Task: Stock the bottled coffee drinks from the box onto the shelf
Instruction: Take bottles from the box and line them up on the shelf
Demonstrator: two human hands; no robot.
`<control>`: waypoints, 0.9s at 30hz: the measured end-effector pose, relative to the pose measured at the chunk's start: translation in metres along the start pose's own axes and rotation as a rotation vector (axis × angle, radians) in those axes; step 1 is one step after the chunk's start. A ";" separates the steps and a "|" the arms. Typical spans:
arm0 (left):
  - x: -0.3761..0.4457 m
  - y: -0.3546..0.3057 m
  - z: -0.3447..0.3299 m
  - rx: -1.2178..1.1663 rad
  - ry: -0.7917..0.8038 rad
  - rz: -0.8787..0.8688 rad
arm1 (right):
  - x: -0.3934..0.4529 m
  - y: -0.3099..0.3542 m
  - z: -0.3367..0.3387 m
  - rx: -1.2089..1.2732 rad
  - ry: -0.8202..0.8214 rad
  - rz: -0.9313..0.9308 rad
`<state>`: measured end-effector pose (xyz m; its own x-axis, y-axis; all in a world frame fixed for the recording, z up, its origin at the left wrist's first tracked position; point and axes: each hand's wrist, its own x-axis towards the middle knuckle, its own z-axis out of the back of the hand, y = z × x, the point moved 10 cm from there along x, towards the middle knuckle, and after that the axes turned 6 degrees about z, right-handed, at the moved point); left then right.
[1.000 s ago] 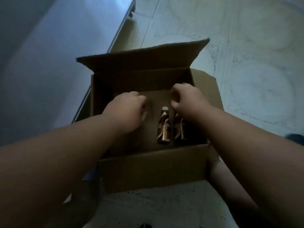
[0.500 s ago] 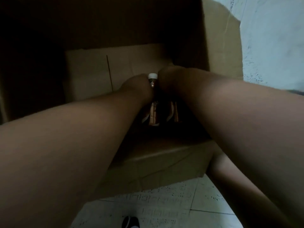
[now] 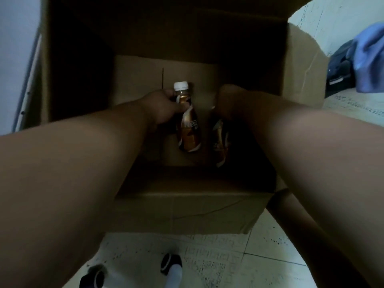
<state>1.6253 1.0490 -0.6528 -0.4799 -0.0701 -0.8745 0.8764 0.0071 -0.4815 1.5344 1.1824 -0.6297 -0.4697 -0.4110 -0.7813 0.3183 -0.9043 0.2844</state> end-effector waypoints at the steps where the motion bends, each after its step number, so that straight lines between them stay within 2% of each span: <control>1: -0.007 0.001 0.006 -0.017 -0.002 0.002 | -0.004 0.000 0.004 0.064 -0.042 0.006; 4: -0.039 -0.004 0.028 0.010 -0.026 -0.028 | -0.034 0.016 0.018 0.233 -0.139 0.033; 7: -0.089 -0.018 0.058 -0.002 -0.115 -0.069 | -0.070 0.048 0.044 0.386 -0.205 0.103; 13: -0.239 -0.074 0.129 -0.135 -0.301 -0.277 | -0.170 0.155 0.126 0.447 -0.320 0.335; 18: -0.360 -0.117 0.177 -0.174 -0.453 -0.495 | -0.252 0.231 0.183 0.596 -0.400 0.524; 23: -0.444 -0.129 0.213 -0.464 -0.535 -0.667 | -0.310 0.303 0.218 0.786 -0.384 0.741; 27: -0.477 -0.134 0.240 -0.428 -0.676 -0.750 | -0.326 0.356 0.239 0.799 -0.418 0.841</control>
<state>1.7466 0.8417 -0.1569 -0.6500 -0.7327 -0.2014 0.2217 0.0707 -0.9726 1.6043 0.9668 -0.1406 -0.6360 -0.7716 0.0052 0.1255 -0.0967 0.9874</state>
